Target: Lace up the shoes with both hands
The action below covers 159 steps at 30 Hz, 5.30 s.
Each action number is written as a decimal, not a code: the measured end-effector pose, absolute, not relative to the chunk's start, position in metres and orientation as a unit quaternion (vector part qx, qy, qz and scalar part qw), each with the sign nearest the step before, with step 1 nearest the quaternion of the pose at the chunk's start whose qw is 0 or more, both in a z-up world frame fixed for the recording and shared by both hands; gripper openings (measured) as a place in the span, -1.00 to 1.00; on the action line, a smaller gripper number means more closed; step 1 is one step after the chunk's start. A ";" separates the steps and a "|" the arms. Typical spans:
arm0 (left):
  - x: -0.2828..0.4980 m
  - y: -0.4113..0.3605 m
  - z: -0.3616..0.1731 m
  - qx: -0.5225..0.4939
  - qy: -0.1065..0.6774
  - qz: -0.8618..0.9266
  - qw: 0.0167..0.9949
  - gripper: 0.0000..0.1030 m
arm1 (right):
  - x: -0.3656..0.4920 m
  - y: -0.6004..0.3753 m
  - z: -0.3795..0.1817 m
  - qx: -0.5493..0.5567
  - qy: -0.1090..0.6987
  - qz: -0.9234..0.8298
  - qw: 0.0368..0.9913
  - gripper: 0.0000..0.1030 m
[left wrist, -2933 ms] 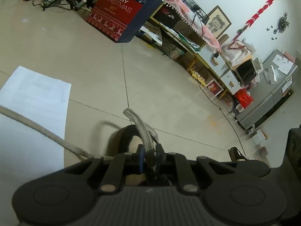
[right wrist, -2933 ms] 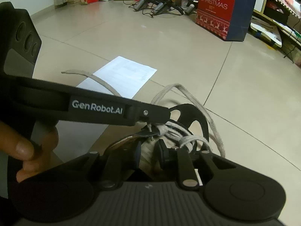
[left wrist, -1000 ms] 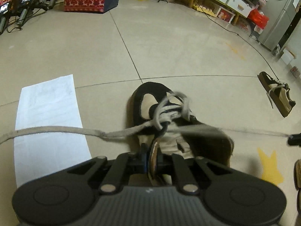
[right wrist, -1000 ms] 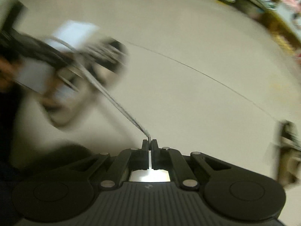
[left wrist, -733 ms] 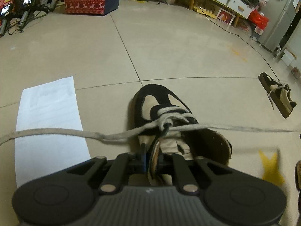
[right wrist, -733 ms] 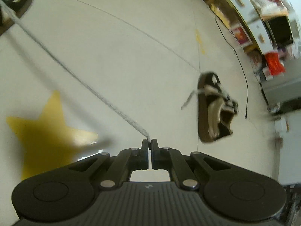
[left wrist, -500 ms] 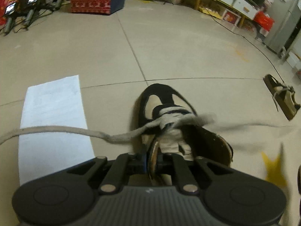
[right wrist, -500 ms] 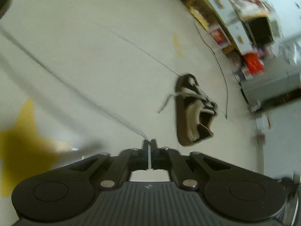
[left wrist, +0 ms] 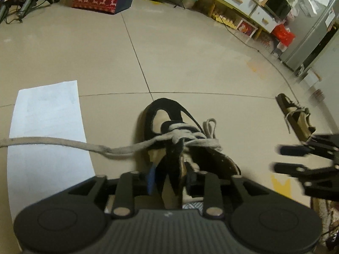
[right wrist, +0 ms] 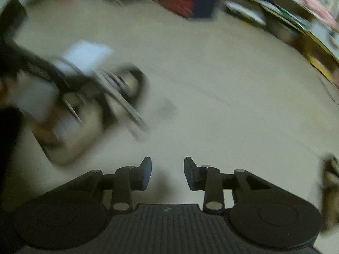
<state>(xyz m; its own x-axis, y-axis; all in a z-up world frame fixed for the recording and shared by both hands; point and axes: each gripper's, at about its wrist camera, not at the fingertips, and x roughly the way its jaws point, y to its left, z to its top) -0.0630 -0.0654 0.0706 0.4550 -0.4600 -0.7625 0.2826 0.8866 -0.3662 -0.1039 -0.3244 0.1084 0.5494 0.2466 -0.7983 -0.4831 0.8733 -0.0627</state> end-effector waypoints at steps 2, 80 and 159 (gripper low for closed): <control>-0.063 -0.061 0.072 -0.108 0.469 -0.229 0.846 -0.27 | -0.089 -0.299 0.111 -0.130 0.405 0.254 0.869 -0.18; -0.027 -0.027 0.080 -0.367 0.321 -0.243 0.839 -0.95 | -0.097 -0.250 0.088 -0.037 0.479 0.264 0.836 -0.93; -0.132 -0.188 0.167 0.618 -0.047 -0.362 0.697 -0.86 | -0.053 -0.266 0.214 -0.372 0.338 0.273 0.821 -0.95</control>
<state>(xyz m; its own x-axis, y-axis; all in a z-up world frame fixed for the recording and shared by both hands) -0.1319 -0.1879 0.1670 0.7341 -0.5614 -0.3819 0.4464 -0.0248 0.8945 -0.0532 -0.2665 0.2140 0.6229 0.1966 -0.7572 -0.6987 0.5750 -0.4256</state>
